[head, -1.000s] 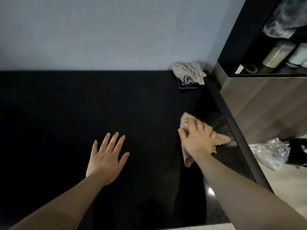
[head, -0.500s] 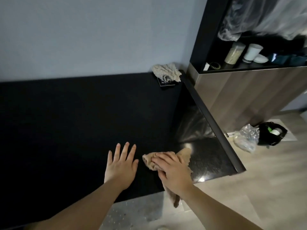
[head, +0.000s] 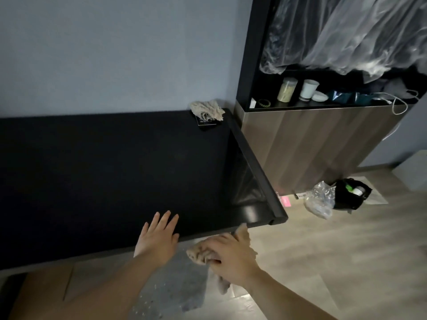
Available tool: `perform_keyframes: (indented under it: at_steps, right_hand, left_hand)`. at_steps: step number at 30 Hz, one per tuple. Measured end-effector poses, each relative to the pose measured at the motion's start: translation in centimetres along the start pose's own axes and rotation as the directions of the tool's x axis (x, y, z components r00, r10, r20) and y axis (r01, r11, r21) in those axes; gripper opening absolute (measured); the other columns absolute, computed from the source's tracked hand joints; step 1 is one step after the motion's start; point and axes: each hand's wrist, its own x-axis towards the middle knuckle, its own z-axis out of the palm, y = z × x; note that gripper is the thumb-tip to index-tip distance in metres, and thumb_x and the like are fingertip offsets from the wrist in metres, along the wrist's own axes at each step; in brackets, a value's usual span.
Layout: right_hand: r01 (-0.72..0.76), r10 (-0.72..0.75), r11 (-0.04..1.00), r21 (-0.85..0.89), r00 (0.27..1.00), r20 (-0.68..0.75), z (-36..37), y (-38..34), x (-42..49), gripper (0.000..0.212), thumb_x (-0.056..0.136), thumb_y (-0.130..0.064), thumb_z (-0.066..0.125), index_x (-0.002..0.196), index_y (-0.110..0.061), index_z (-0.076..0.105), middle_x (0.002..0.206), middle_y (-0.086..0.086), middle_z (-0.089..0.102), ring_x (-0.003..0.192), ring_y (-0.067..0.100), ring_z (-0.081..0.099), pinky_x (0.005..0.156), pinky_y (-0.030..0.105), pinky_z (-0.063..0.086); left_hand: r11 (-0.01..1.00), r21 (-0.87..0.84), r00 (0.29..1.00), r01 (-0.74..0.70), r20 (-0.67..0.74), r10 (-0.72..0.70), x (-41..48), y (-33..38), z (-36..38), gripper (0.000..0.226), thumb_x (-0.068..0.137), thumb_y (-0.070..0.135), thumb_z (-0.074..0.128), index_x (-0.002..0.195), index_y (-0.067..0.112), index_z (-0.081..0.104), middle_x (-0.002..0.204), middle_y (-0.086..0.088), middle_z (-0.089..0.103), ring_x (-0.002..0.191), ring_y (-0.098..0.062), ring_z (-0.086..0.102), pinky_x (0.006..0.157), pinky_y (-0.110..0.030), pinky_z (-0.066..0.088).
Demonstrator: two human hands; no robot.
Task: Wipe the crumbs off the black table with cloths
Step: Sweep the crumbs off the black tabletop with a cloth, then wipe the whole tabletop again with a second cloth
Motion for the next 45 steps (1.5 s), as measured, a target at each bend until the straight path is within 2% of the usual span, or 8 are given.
perform_keyframes:
  at_steps: [4,7,13,23,27,29,36,45]
  right_hand:
    - [-0.236,0.282,0.898,0.371,0.956,-0.077,-2.7,3.9,-4.2,0.021,0.087,-0.031,0.061,0.095,-0.038,0.044,0.1,-0.013,0.059,0.093,0.012,0.058,0.086,0.032,0.05]
    - [-0.175,0.337,0.768,0.617,0.929,-0.156,-6.3,6.4,-5.4,0.01,0.089,-0.027,0.061,0.093,-0.028,0.052,0.087,-0.009,0.062,0.082,0.008,0.061,0.077,0.025,0.051]
    - [-0.058,0.365,0.607,0.792,0.906,-0.213,-13.0,9.1,-4.6,0.017,0.096,-0.026,0.049,0.087,-0.03,0.063,0.089,-0.008,0.066,0.088,0.007,0.061,0.077,0.022,0.05]
    - [-0.065,0.509,0.767,0.639,0.668,-0.542,-21.9,15.1,3.6,0.014,0.092,-0.025,0.053,0.092,-0.021,0.066,0.095,-0.003,0.062,0.089,0.013,0.053,0.077,0.023,0.035]
    - [-0.049,0.361,0.842,0.537,0.79,-0.495,-23.8,15.6,9.4,0.01,0.092,-0.025,0.056,0.087,-0.023,0.064,0.092,-0.003,0.06,0.084,0.009,0.051,0.07,0.017,0.034]
    - [-0.013,0.266,0.885,0.466,0.835,-0.482,-23.7,15.4,11.3,0.011,0.091,-0.023,0.058,0.094,-0.019,0.069,0.09,-0.006,0.058,0.085,0.007,0.051,0.07,0.009,0.034]
    - [0.053,0.129,0.826,0.562,0.952,-0.279,-23.5,17.5,18.6,0.017,0.088,-0.023,0.064,0.102,-0.02,0.073,0.1,-0.005,0.066,0.096,0.006,0.059,0.085,0.018,0.045]
    - [-0.043,0.161,0.796,0.604,0.977,-0.143,-25.6,22.5,29.9,0.016,0.094,-0.021,0.052,0.097,-0.025,0.068,0.089,-0.013,0.064,0.082,-0.002,0.055,0.061,0.001,0.038]
  left_hand:
    - [0.972,-0.234,1.0,-0.026,0.006,0.028,-1.1,6.2,-0.6,0.05,0.102,0.039,0.03,0.15,0.027,0.021,0.159,0.005,0.013,0.147,-0.015,0.0,0.119,-0.038,0.009]
    - [0.869,-0.479,0.991,-0.127,-0.02,0.134,-1.5,12.5,-1.0,0.049,0.1,0.042,0.038,0.146,0.026,0.032,0.151,0.008,0.031,0.146,-0.014,0.011,0.115,-0.032,0.016]
    - [0.331,-0.944,1.0,0.0,0.008,0.023,0.0,20.9,-4.1,0.015,0.097,0.018,0.05,0.109,0.015,0.059,0.102,-0.004,0.066,0.099,-0.017,0.063,0.096,-0.038,0.05]
    - [0.471,-0.878,0.982,-0.085,-0.154,-0.11,10.6,21.1,-13.6,0.015,0.095,0.025,0.053,0.106,0.021,0.063,0.101,-0.002,0.065,0.097,-0.019,0.061,0.092,-0.042,0.051]
    - [-0.094,-0.982,0.983,0.162,0.17,-0.075,15.9,22.3,-17.8,0.019,0.097,0.021,0.048,0.108,0.01,0.06,0.1,-0.014,0.065,0.092,-0.029,0.063,0.073,-0.045,0.053]
    - [-0.241,-0.942,0.972,0.233,0.235,0.02,17.0,22.6,-19.4,0.023,0.097,0.03,0.051,0.102,0.01,0.059,0.101,-0.016,0.064,0.091,-0.03,0.061,0.065,-0.043,0.049]
    - [-0.111,-0.982,0.975,0.15,0.166,-0.149,25.0,21.0,-21.0,0.024,0.098,0.01,0.047,0.119,0.004,0.058,0.109,-0.019,0.066,0.087,-0.029,0.064,0.064,-0.039,0.052]
    - [-0.195,-0.98,0.91,-0.045,0.04,-0.412,31.7,17.7,-23.3,0.027,0.101,0.015,0.039,0.104,0.007,0.064,0.099,-0.013,0.069,0.091,-0.027,0.066,0.069,-0.037,0.053]
